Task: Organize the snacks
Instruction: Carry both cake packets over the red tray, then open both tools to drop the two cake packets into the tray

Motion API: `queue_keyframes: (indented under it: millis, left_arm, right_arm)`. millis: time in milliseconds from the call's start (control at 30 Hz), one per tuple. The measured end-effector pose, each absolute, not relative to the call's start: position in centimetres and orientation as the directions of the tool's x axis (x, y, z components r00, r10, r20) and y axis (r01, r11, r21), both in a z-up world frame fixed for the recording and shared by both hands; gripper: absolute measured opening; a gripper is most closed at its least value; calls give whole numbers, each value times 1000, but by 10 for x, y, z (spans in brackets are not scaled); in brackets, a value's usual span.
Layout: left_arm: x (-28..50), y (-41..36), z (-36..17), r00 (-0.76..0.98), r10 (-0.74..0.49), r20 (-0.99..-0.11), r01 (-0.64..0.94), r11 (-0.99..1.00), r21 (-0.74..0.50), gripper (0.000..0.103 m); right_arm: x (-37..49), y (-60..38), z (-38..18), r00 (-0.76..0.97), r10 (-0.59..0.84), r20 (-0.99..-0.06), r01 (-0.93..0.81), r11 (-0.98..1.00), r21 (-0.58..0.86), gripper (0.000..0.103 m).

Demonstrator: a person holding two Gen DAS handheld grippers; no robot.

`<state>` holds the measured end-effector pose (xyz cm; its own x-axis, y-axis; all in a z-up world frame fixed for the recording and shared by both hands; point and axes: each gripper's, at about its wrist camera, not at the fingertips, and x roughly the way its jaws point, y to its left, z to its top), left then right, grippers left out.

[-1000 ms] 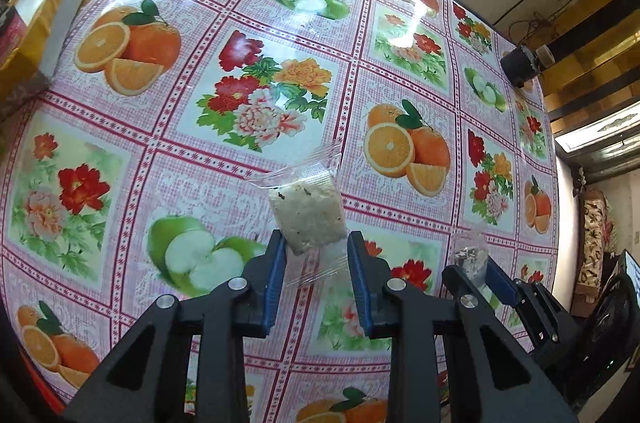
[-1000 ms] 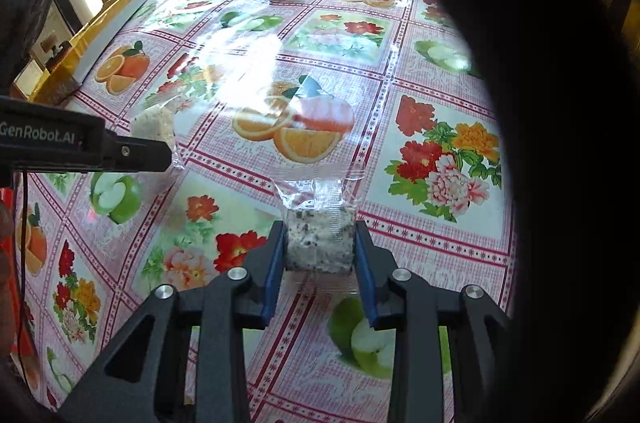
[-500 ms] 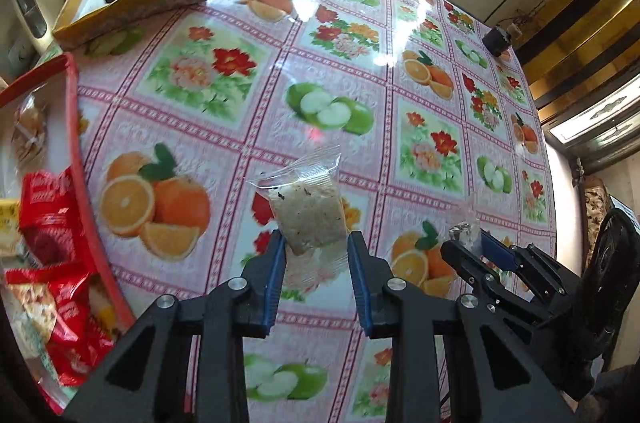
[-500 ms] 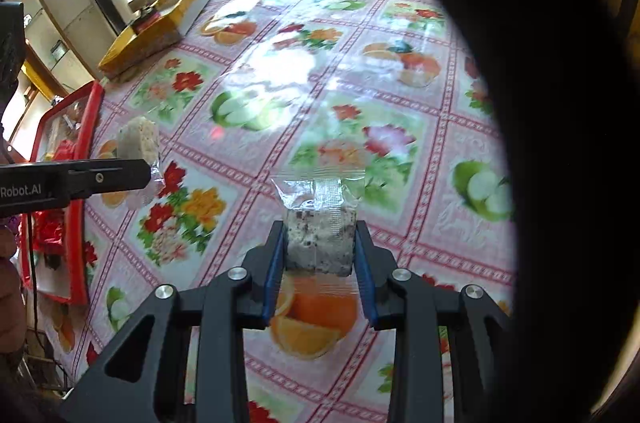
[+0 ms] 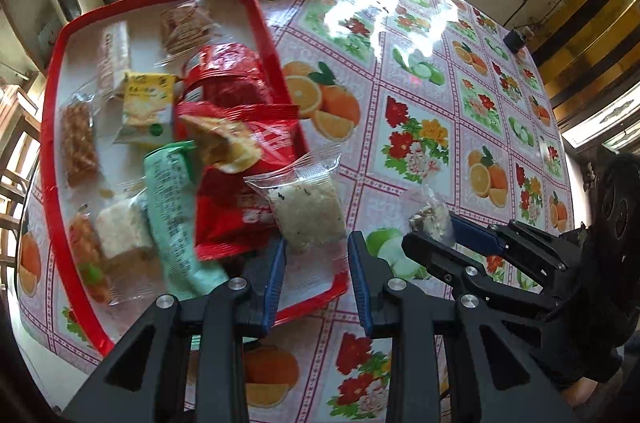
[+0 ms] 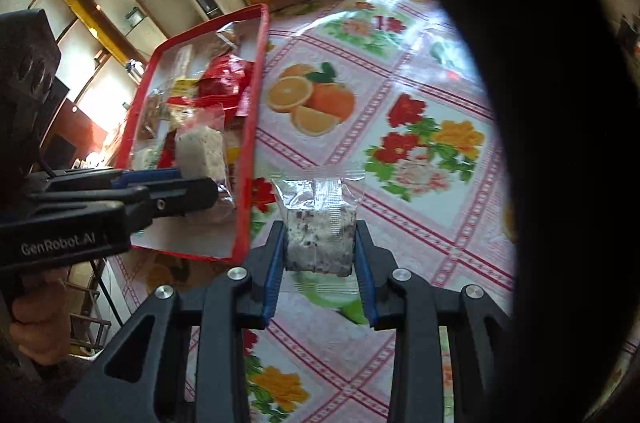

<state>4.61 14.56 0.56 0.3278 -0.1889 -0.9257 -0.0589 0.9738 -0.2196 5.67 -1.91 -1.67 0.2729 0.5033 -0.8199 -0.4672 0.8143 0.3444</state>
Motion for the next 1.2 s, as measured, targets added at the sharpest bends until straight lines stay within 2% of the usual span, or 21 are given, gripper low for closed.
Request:
queue_keyframes:
  millis: [333,667,867,1000,1100,1200]
  left_arm:
    - [28,226,1,341,-105,-934,-175,969,-172,31]
    - [28,248,4,320,-134,-938,-191,960,-202,33]
    - [24,250,10,320,-125,-939,-189,963,-193,39]
    - [19,250,14,334,-114,-936,-199,962,-187,49]
    - [13,246,19,360,-74,-930,-199,968,-155,49]
    - [6,240,27,400,-17,-916,-204,973,-107,49]
  right_arm:
    - [60,79,-18,208,547,-811,-584,734,346,35]
    - [63,114,-20,177,483,-857,-618,733,285,37]
    - [60,121,-18,184,439,-879,-635,736,235,51]
    - [52,118,-13,201,419,-886,-649,734,200,54]
    - [46,111,-3,229,420,-878,-650,737,184,56]
    - [41,101,8,260,430,-864,-644,744,177,63]
